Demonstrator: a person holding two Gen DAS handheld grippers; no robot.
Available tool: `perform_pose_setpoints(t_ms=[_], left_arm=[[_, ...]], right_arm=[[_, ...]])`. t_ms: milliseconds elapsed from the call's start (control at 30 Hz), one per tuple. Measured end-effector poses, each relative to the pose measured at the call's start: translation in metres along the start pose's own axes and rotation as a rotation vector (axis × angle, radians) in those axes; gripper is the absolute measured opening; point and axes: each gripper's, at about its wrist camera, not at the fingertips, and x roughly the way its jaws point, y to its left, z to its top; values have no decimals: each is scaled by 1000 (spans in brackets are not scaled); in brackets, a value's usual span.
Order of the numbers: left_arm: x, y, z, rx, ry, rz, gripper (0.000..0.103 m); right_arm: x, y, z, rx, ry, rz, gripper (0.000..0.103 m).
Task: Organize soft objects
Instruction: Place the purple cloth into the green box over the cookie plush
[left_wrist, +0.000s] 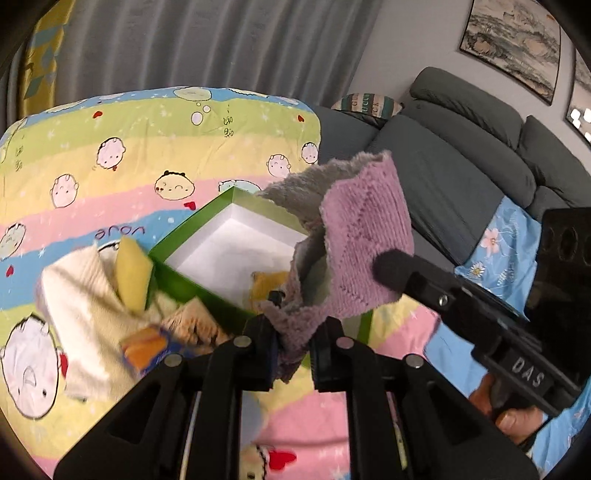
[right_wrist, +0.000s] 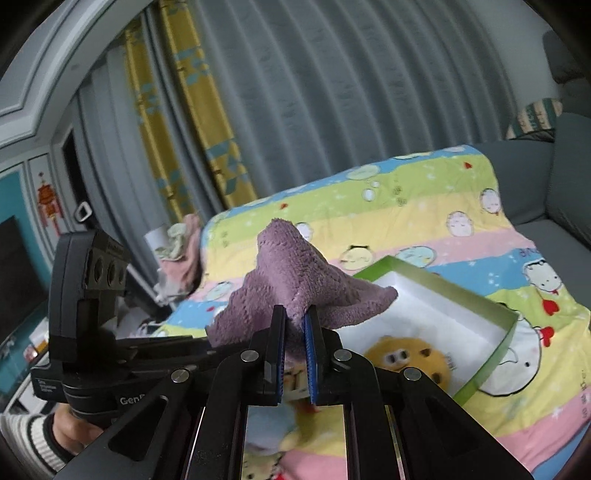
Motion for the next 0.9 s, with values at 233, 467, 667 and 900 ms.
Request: perform_pose_setpoints(t_ms=[233,467,667,900], left_arm=[[52,-5,12,33,65,43,13],[90,-5,14,47,121,83,18],[99,-4,11,70,127,178,74],[73,-4,8,112,53,238,87]], right_arm=[[24,-36,-5,66,43,-75,11],[44,-66,-18,107,117,-186,11],[45,-78,-26,147,151,-295,35],[14,-66,-28,124,96,-328,64]])
